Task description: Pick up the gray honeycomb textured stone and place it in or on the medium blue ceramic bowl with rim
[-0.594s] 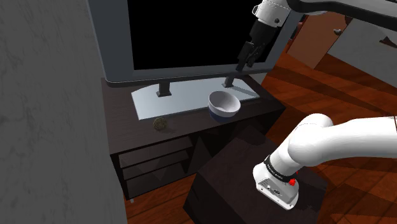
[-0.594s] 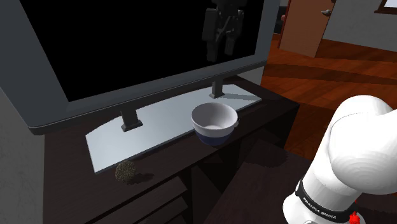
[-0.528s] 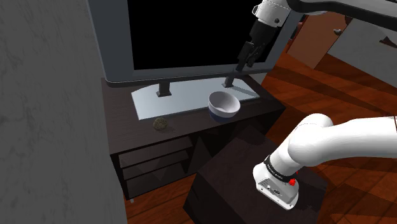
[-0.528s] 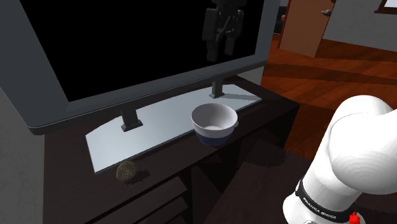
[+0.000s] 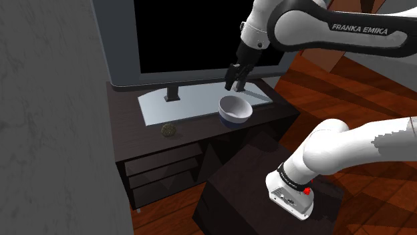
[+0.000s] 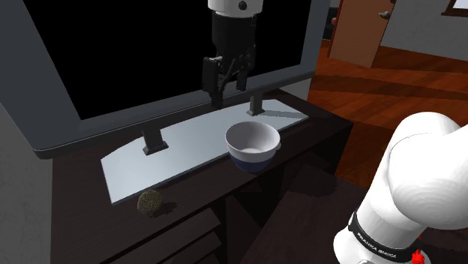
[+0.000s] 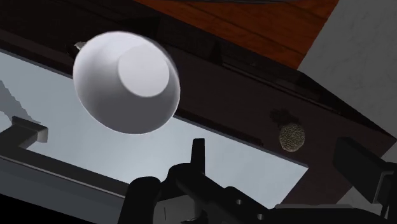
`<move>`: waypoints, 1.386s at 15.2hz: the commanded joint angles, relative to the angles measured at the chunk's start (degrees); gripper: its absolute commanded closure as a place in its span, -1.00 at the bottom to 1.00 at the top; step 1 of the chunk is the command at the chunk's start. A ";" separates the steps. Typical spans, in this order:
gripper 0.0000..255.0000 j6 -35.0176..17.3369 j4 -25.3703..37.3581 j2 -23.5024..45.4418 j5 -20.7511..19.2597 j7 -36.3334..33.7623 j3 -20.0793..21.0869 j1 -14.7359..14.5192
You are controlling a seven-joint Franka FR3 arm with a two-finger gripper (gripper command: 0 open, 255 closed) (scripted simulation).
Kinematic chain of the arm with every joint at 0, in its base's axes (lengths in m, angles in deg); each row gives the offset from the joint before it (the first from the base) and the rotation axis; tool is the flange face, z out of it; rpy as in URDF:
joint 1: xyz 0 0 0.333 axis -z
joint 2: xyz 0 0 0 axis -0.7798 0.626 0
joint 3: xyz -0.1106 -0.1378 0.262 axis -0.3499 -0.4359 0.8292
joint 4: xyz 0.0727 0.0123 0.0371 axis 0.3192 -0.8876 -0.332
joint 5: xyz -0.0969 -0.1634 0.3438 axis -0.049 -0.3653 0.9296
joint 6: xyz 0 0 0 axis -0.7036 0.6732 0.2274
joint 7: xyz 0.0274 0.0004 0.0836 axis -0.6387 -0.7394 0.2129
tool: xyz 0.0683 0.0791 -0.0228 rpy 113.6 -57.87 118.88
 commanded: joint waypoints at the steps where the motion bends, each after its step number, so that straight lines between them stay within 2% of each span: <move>1: -1.00 -3.93 -1.17 1.79 -0.64 -3.29 3.59 -0.27; 7: -1.00 -14.53 -1.62 10.86 -6.16 -13.67 13.97 1.46; 11: -1.00 -19.99 0.22 19.13 -13.76 -23.03 21.58 4.64; 14: -1.00 -22.22 2.91 26.82 -22.72 -32.08 27.39 7.75; 17: -1.00 -21.59 6.96 36.35 -34.76 -42.81 32.00 9.82; 19: -1.00 -19.35 10.36 43.51 -43.41 -49.88 33.21 9.25; 21: -1.00 -16.33 14.08 50.50 -51.06 -55.73 32.51 6.76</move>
